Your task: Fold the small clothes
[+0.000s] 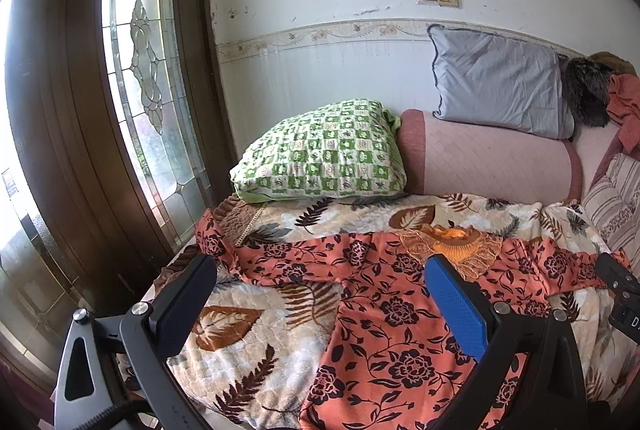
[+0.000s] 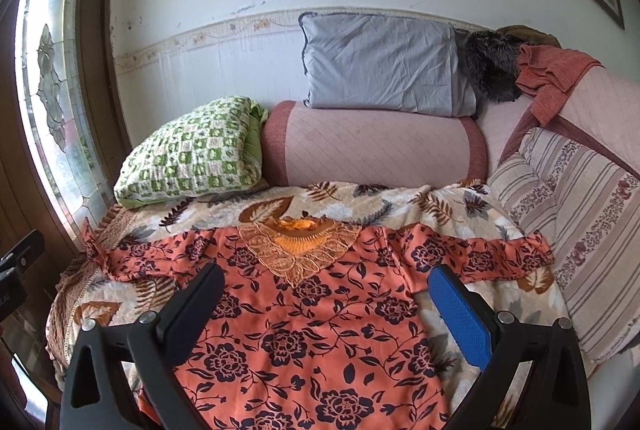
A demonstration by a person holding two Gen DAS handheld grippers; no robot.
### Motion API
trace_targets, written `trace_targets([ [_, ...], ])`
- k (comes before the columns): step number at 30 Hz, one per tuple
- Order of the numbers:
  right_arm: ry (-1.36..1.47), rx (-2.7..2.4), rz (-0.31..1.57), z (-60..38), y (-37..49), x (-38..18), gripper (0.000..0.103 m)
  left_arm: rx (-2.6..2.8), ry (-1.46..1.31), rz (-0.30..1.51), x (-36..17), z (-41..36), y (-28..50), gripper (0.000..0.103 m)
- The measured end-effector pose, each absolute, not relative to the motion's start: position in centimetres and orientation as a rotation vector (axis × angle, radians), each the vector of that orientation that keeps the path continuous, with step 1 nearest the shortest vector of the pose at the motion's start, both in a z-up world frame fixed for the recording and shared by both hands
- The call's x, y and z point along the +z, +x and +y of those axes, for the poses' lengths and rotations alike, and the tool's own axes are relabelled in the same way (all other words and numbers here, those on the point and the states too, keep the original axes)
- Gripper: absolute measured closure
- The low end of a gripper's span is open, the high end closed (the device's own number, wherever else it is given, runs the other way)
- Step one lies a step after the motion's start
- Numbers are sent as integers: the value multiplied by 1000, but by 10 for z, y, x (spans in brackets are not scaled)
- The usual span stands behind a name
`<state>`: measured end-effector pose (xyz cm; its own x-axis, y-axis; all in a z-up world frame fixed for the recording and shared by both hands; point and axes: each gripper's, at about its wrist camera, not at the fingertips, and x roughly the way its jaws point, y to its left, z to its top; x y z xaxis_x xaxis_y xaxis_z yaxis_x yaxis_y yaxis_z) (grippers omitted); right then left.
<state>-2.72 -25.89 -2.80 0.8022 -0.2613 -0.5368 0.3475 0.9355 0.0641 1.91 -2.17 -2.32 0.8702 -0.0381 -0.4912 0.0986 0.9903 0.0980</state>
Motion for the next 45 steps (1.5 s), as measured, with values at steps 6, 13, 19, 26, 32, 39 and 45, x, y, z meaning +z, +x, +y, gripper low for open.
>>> trace_targets([
  [6,151,-335,565,-262,-26,-30,0,-90,144,523,-27,-32,21,0],
  [13,160,-337,574,-271,-24,-34,0,-99,168,536,-32,-45,24,0],
  [19,175,-341,589,-281,-19,-41,0,-104,191,556,-41,-57,32,0],
  [26,194,-343,609,-292,-12,-48,0,-110,209,571,-48,-67,39,0],
  [32,196,-342,611,-294,-9,-49,0,-110,209,570,-47,-69,40,0],
  [39,186,-336,610,-290,-8,-50,0,-107,205,569,-47,-70,40,0],
  [45,192,-334,617,-291,-6,-54,0,-105,206,584,-56,-71,47,0],
])
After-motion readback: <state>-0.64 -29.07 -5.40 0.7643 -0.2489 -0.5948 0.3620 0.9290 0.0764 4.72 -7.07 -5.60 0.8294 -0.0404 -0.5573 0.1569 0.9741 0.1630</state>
